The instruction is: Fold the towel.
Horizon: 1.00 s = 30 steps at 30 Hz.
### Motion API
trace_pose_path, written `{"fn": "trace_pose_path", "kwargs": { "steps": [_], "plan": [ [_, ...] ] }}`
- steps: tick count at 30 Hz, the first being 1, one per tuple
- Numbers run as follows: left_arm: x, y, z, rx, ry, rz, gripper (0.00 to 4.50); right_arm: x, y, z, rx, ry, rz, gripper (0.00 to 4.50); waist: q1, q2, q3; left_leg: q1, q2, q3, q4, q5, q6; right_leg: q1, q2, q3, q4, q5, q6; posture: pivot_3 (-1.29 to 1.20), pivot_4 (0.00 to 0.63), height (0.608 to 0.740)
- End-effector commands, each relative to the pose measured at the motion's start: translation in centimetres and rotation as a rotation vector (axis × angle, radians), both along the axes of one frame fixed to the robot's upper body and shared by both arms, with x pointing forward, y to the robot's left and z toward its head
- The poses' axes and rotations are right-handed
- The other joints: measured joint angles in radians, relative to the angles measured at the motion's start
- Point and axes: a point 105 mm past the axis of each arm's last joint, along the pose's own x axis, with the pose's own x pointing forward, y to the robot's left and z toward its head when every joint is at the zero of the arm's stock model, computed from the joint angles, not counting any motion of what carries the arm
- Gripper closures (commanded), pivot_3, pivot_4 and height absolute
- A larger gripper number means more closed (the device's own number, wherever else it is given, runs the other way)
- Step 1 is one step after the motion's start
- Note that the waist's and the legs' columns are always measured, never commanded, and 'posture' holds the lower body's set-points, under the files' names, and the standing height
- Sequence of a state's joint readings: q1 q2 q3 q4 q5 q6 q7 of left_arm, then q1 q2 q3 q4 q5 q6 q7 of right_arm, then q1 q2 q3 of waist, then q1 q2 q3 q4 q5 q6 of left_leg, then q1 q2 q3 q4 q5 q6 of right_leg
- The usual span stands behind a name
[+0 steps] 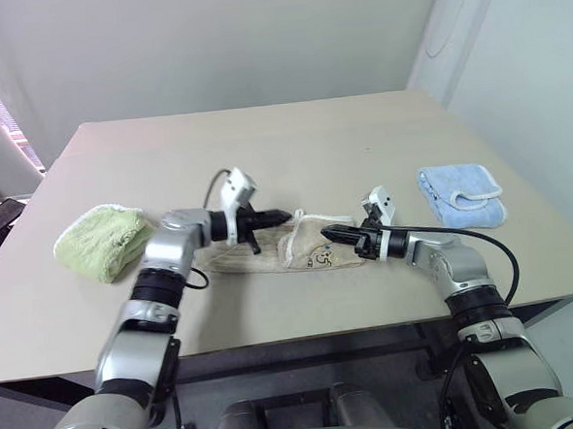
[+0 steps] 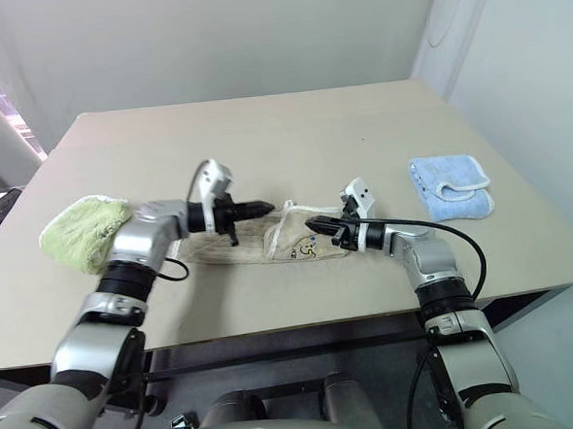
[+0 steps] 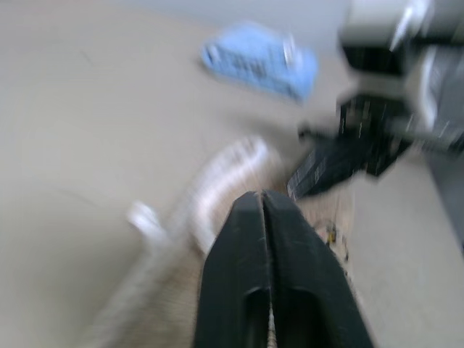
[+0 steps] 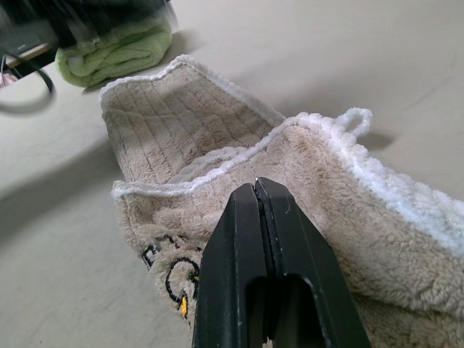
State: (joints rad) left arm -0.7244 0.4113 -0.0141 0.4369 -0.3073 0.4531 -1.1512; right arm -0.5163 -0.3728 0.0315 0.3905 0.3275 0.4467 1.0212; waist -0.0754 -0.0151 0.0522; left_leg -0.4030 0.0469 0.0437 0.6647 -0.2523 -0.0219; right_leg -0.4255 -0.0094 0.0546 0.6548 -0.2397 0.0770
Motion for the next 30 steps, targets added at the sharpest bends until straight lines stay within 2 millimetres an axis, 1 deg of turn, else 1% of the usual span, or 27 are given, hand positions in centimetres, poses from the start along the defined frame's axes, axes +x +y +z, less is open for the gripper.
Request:
{"fn": "trace_pose_path", "kwargs": {
  "steps": [1,2,5,9,10,12,14,17,21,25,27,29,30],
  "plan": [
    [-0.6,3.0,1.1,-0.055,0.054,0.09,3.23,0.1,0.3,2.0,0.017,-0.062,0.013,4.5,0.001,0.0,0.0,0.0,0.0,0.0,0.0,0.0,0.0,0.0,0.0,0.0,0.001,0.0,0.0,0.0,0.0,0.729],
    [-0.8,4.0,1.0,-0.07,0.09,0.125,2.91,0.1,0.3,2.2,0.023,-0.063,0.013,4.5,0.002,0.0,0.0,0.001,0.0,0.0,0.0,0.0,0.0,0.0,0.0,0.0,0.001,0.0,0.0,0.0,0.0,0.729],
    [-1.8,6.9,0.9,-0.117,0.188,0.232,1.73,-0.1,0.7,2.5,0.031,-0.059,0.028,4.5,0.003,0.0,0.0,0.001,0.0,0.0,0.0,0.0,0.0,0.0,0.0,0.0,0.001,-0.002,0.0,0.0,0.0,0.729],
    [-3.1,9.2,1.6,-0.24,0.287,0.336,0.28,-0.4,1.5,2.8,0.041,-0.025,0.062,4.5,0.007,-0.001,0.0,0.0,0.0,0.0,0.0,0.0,0.0,0.0,-0.001,0.0,0.001,-0.002,0.0,0.0,0.0,0.729],
    [-3.4,9.5,1.7,-0.262,0.308,0.357,0.01,-0.5,1.6,2.9,0.046,-0.015,0.069,4.5,0.007,-0.001,0.0,0.0,0.0,0.0,0.0,0.0,0.0,0.0,-0.001,0.0,0.001,-0.002,0.0,0.0,0.0,0.729],
    [-4.2,9.8,1.0,-0.257,0.364,0.397,0.01,-0.5,2.0,3.0,0.046,0.005,0.08,4.5,0.005,-0.001,0.0,0.0,0.0,0.0,0.0,0.0,0.0,0.0,-0.001,-0.001,0.001,-0.002,0.0,0.0,0.0,0.729],
    [-5.4,9.9,-0.4,-0.267,0.481,0.435,0.01,-0.4,2.5,2.8,0.036,0.06,0.087,4.5,0.002,-0.001,0.0,0.001,0.0,0.0,0.0,0.0,0.0,0.001,-0.001,0.0,0.001,-0.001,0.0,0.0,0.0,0.729],
    [-6.5,10.4,-1.5,-0.313,0.621,0.493,0.01,-0.2,2.9,2.6,0.036,0.138,0.092,4.5,0.003,-0.002,0.0,0.002,0.0,0.0,0.0,0.0,0.0,0.001,-0.001,0.0,0.001,-0.001,-0.001,0.0,0.0,0.729],
    [-6.8,11.2,-2.9,-0.373,0.738,0.587,0.01,0.1,3.2,2.5,0.038,0.18,0.081,4.5,0.005,-0.003,-0.001,0.003,0.0,-0.001,0.0,0.0,-0.001,0.002,0.0,-0.001,0.002,-0.002,0.0,0.0,0.0,0.729],
    [-7.3,11.5,-3.7,-0.392,0.79,0.639,0.01,0.3,3.4,2.5,0.047,0.211,0.076,4.5,0.004,-0.003,-0.001,0.003,0.0,-0.001,0.0,0.0,-0.001,0.003,-0.001,-0.001,0.002,-0.001,-0.001,0.0,0.0,0.729],
    [-7.6,11.8,-4.4,-0.375,0.817,0.675,0.01,0.3,3.5,2.3,0.042,0.224,0.073,4.5,0.004,-0.003,-0.001,0.004,0.0,0.0,0.0,0.0,-0.001,0.003,-0.001,-0.001,0.002,-0.001,-0.002,0.0,0.0,0.729],
    [-7.7,12.2,-5.8,-0.327,0.871,0.721,0.01,0.2,3.6,2.3,0.048,0.231,0.074,4.5,0.003,-0.003,-0.001,0.004,0.0,-0.001,0.0,0.0,-0.001,0.003,-0.001,-0.001,0.002,-0.001,-0.002,0.0,0.0,0.729],
    [-7.7,12.4,-5.7,-0.313,0.867,0.732,0.01,0.2,3.7,2.3,0.048,0.237,0.076,4.5,0.003,-0.003,-0.001,0.004,0.0,-0.001,0.0,0.0,-0.001,0.003,-0.001,-0.001,0.002,-0.001,-0.002,0.0,0.0,0.729]
  ]
}}
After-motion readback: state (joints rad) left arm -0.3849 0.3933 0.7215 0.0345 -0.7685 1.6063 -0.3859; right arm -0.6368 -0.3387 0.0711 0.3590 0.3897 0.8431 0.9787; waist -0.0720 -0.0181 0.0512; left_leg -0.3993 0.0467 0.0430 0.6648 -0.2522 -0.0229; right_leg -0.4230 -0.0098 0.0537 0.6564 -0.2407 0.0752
